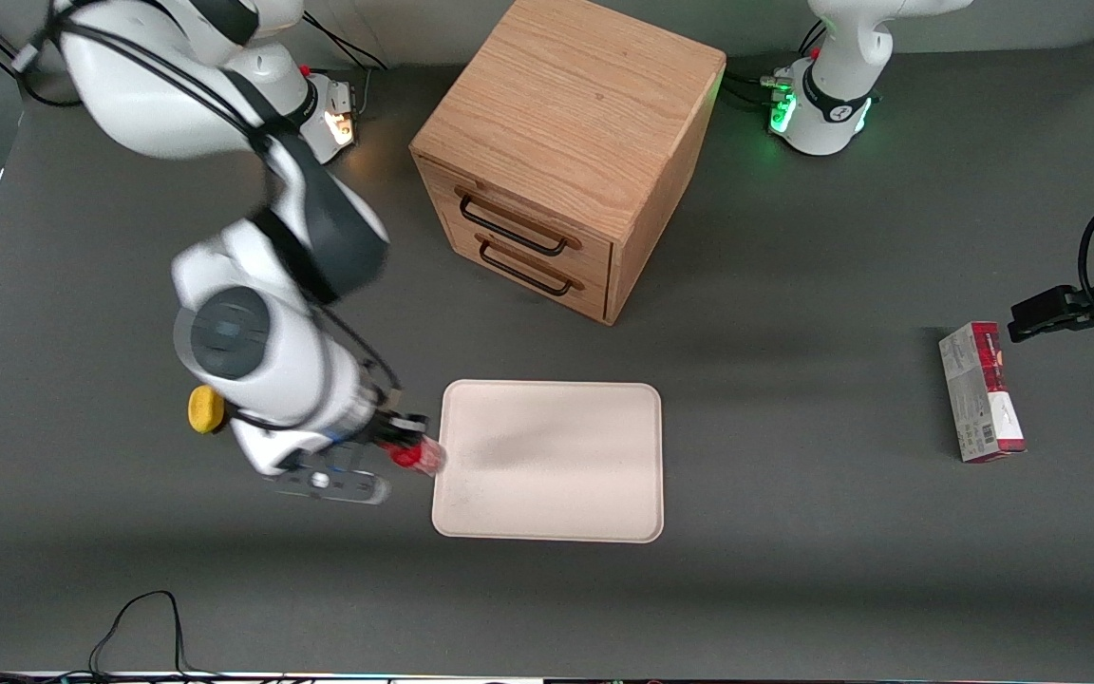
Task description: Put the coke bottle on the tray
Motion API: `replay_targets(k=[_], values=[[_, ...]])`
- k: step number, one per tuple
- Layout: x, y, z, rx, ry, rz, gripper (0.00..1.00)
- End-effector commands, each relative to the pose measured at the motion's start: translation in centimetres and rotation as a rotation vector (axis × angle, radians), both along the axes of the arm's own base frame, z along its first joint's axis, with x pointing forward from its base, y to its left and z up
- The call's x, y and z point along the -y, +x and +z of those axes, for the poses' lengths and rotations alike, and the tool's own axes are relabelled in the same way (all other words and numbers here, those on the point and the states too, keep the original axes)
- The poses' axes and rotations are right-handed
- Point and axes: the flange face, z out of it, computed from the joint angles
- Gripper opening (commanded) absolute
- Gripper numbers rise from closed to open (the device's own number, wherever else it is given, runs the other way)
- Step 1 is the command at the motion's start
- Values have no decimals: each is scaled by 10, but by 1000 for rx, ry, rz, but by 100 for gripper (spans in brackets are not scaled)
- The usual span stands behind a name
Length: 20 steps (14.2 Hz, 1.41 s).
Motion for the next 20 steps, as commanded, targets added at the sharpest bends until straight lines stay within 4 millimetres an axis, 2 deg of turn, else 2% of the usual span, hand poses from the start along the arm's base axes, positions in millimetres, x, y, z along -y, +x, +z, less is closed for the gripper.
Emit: replay_targets(k=[1, 4, 5, 6, 7, 10, 12, 15, 17, 18, 19, 20], values=[[-16, 16, -35, 66, 2, -7, 0], [-19, 22, -66, 70, 11, 21, 0], [-19, 23, -68, 78, 16, 33, 0], [-19, 23, -70, 81, 19, 33, 7], [-19, 24, -70, 82, 22, 27, 99], [-17, 25, -66, 92, 25, 16, 100], [-13, 26, -54, 105, 12, 24, 100], [-1, 20, -11, 118, -49, 27, 100], [7, 8, 13, 99, -79, 52, 100], [23, 4, 9, 72, -102, 36, 100], [47, 0, 14, 54, -110, 0, 100], [70, -8, 30, 44, -76, -1, 100]])
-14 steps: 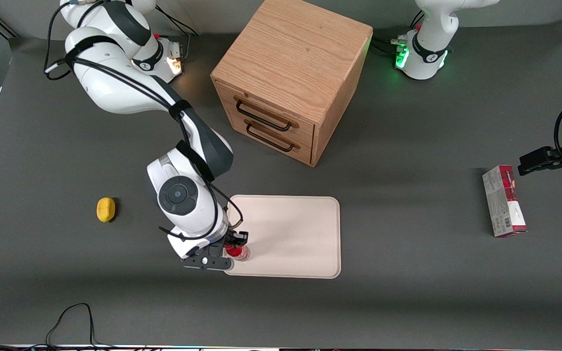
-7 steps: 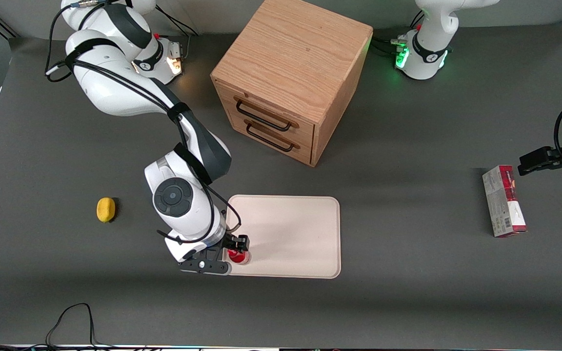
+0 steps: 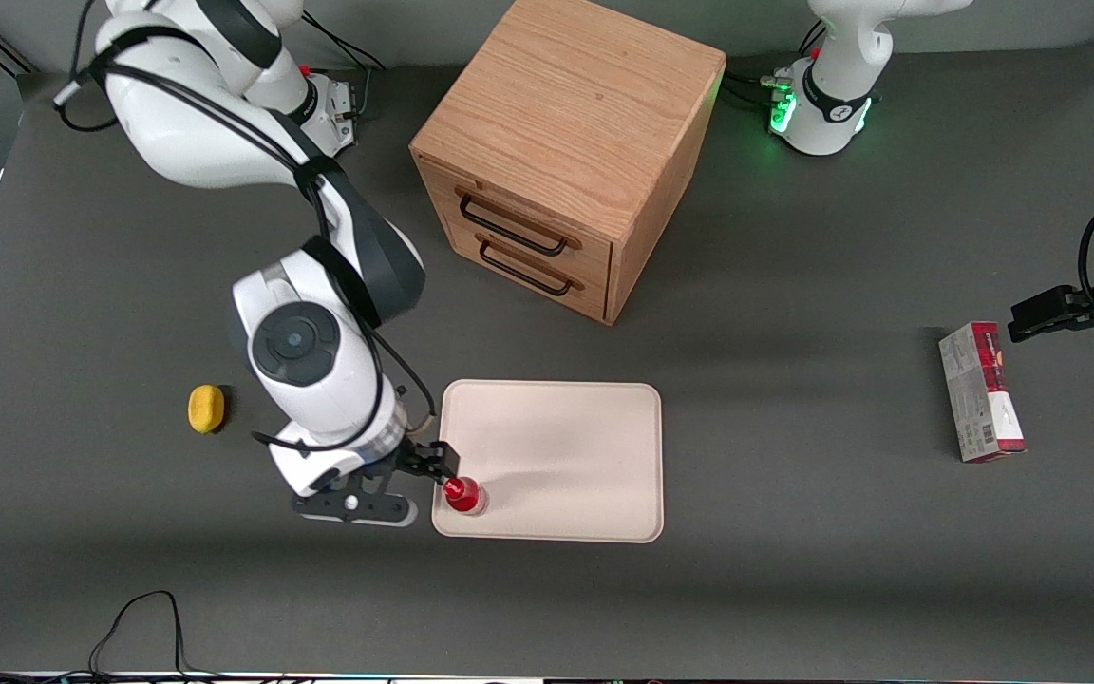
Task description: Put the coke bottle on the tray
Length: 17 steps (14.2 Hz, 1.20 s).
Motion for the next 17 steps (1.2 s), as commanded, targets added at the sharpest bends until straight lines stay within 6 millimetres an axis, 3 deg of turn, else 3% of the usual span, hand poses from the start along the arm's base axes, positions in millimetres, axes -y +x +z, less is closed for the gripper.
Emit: replay_targets(k=[1, 2, 5, 8, 11, 14, 17], values=[[69, -31, 35, -61, 24, 14, 100], [98, -39, 56, -64, 36, 19, 100], [176, -76, 91, -125, 21, 33, 100], [251, -108, 111, -143, 5, -15, 100], [310, -156, 128, -144, 36, -21, 100], [329, -195, 149, -114, 52, -18, 100], [329, -205, 160, -126, 57, -21, 100]])
